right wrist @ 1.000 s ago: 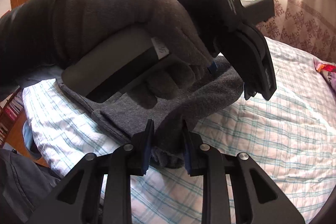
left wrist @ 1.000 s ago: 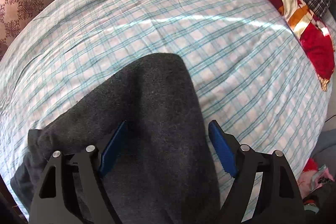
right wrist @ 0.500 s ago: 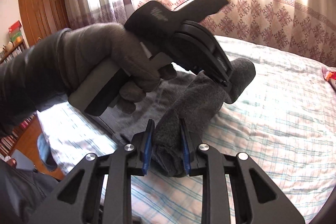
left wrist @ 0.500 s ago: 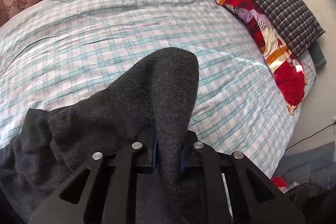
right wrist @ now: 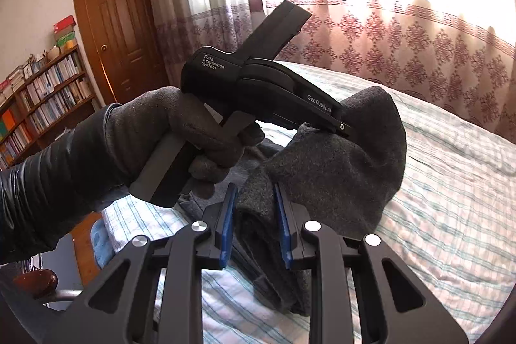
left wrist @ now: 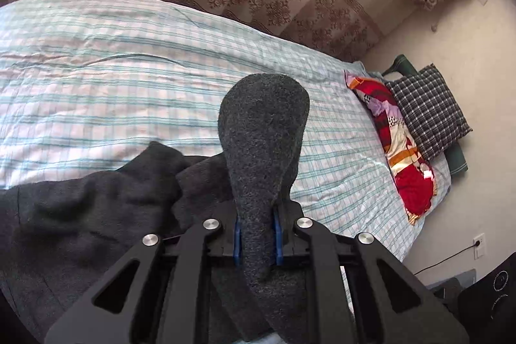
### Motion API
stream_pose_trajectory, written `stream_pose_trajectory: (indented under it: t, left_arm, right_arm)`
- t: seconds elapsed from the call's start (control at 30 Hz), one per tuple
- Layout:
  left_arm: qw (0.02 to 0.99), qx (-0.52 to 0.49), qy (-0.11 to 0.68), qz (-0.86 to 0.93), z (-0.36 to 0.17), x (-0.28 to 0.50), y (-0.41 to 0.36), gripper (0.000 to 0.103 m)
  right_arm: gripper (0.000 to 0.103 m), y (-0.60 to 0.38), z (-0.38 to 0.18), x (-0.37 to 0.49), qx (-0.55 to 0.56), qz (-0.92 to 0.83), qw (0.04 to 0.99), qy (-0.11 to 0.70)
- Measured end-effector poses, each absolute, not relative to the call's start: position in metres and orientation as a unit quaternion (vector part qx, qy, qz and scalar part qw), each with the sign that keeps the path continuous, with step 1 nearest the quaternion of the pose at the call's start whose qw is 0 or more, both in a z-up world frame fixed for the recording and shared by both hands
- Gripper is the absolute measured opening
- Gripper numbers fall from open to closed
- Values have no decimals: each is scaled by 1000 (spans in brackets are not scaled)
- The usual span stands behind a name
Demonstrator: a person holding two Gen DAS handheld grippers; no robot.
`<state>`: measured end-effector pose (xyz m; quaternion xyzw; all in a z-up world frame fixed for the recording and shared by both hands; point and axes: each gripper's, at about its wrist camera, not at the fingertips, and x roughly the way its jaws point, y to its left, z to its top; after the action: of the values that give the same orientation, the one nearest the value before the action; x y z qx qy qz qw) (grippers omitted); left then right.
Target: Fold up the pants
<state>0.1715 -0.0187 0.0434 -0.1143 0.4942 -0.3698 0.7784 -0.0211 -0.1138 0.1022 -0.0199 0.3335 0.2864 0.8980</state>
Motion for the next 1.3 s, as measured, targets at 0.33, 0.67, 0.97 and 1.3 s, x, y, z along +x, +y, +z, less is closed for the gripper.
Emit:
stream_pose_trajectory:
  t: [0.33, 0.67, 0.97, 1.3]
  left_arm:
    - [784, -206, 479, -336, 16, 200, 114, 15]
    - [775, -250, 506, -284, -42, 212, 211, 15]
    - [782, -246, 494, -290, -39, 221, 233, 15]
    - [782, -261, 500, -264, -65, 216, 252, 20]
  right_arm:
    - [23, -7, 93, 33, -52, 362, 866, 341]
    - [22, 81, 59, 71, -58, 408, 830, 375]
    - [22, 114, 49, 84, -49, 422, 827, 368]
    - [46, 85, 41, 103, 7, 430, 818, 381]
